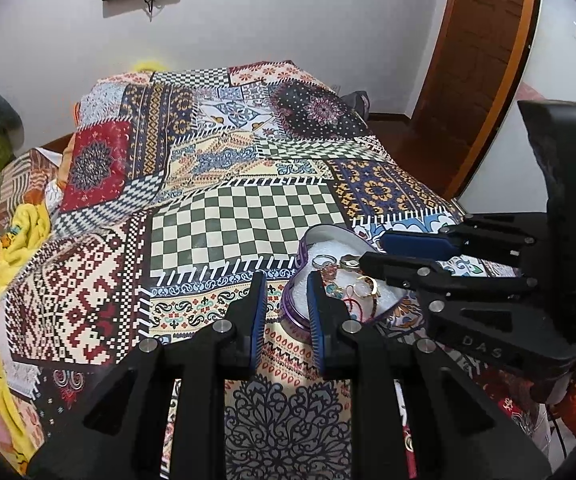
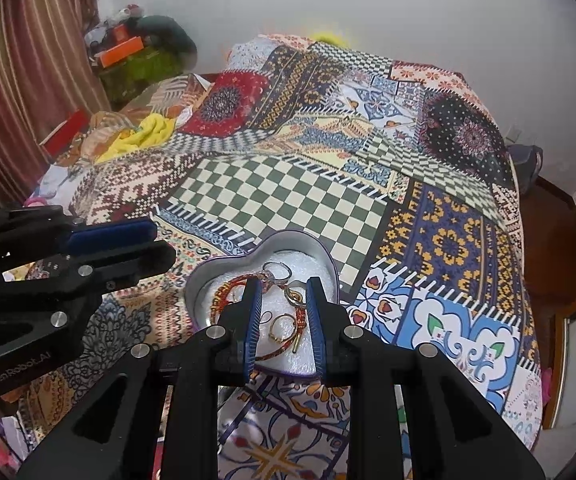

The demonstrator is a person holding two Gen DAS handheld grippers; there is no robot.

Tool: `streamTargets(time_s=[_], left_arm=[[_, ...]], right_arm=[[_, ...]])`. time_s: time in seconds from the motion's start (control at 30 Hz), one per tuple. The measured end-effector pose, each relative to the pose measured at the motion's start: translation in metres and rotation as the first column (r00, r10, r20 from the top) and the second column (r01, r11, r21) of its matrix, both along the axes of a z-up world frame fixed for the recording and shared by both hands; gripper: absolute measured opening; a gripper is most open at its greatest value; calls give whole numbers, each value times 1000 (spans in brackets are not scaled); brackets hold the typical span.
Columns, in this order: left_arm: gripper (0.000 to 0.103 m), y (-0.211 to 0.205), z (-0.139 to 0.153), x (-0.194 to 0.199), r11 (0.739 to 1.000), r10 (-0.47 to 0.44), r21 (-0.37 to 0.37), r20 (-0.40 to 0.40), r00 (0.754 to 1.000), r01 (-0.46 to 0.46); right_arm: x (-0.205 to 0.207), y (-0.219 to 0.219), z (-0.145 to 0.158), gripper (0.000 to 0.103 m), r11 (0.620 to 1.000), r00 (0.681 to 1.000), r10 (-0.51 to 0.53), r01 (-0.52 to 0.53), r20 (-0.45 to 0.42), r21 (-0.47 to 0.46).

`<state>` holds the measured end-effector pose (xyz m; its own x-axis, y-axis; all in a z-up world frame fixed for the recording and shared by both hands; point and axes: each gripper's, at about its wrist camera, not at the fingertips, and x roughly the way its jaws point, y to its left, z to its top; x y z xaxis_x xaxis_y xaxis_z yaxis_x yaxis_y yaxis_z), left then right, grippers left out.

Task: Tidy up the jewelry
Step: 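Lower both rings into the heart tin and open both grippers, then withdraw both grippers from the tin toward the remaining rings on the quilt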

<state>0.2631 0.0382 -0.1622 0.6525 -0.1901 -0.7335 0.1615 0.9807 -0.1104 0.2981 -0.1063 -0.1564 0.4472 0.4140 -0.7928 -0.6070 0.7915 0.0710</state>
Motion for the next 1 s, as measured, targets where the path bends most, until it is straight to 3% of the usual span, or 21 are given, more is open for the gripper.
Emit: streamTargets(time_s=[0.3,0.4,0.43,0.57,1.0], left_arm=[[20,-4,20,-29,1000,-1,19,24,1000,1],[34,-4,24,-40,1000,5,26,29,1000,-6],[38,-3,24,-45,1000,9,29,33,999,-10],[39,-1,22,-58,999,12,40,24,1000,-13],[39,4,-16,-79,999,21,37,-84,996,-18]], right_arm=[[-28,-15,28,21,999,999,-30,29,35,33],[-38,-21,33,22,998,999,-39,38,37,45],[-42,-24,35,24,998,998,-42,40,35,51],[-55,-30,35,38,997,997,-61,58,48,52],[-81,-28,-19,38,998,996,-56,56,-73,-11]])
